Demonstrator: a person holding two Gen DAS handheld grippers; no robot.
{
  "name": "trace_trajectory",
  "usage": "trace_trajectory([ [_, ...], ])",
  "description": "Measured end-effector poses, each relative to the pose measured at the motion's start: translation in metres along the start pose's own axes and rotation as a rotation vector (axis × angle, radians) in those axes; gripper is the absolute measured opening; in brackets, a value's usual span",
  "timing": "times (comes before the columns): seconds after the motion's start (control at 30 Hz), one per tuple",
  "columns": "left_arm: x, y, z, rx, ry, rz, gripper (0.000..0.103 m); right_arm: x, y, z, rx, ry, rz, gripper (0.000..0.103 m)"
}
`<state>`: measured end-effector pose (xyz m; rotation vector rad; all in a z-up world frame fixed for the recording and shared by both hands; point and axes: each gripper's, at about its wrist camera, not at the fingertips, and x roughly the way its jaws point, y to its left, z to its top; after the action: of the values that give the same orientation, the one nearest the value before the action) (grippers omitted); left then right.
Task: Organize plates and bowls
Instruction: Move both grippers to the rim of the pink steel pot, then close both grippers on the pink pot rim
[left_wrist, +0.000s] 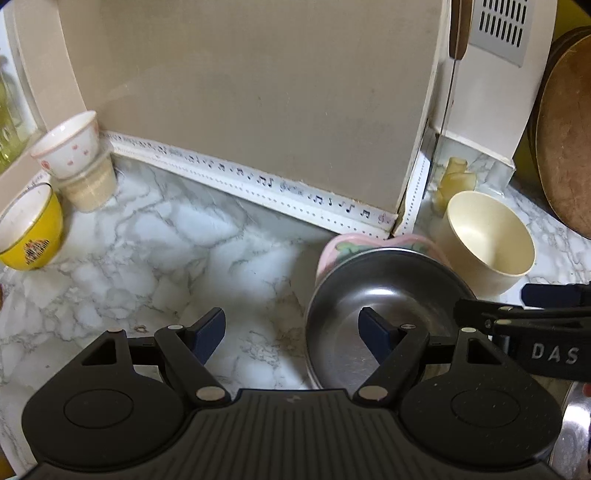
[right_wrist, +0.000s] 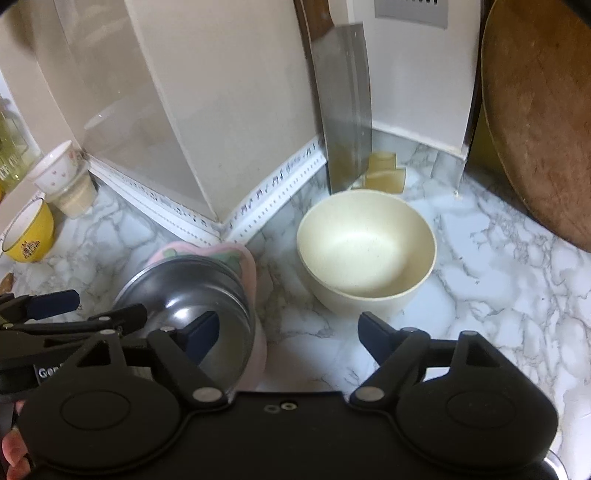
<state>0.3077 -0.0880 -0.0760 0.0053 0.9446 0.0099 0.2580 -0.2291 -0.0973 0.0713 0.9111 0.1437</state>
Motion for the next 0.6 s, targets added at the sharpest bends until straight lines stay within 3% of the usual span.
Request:
trace_trajectory([
  [0.1,0.005,-0.001,0.000,-0.003,0.015,-0.005,0.078,0.007,0.000,-0.002,-0.007,0.020,0.005,0.074],
  [0.17,0.007,-0.002,-0.001,-0.001,0.018,-0.006,0.077,0.009,0.000,-0.002,-0.015,0.029,0.012,0.064],
  [0.23,0.009,-0.003,-0.001,0.005,0.030,-0.014,0.061,0.010,0.000,-0.002,-0.015,0.036,0.017,0.057],
  [0.4,0.014,-0.004,-0.002,0.004,0.051,-0.025,0.040,0.012,0.001,-0.003,-0.011,0.053,0.040,0.041],
  [0.6,0.013,-0.004,-0.001,-0.010,0.057,-0.034,0.025,0.009,0.007,-0.003,-0.020,0.056,0.066,0.023],
])
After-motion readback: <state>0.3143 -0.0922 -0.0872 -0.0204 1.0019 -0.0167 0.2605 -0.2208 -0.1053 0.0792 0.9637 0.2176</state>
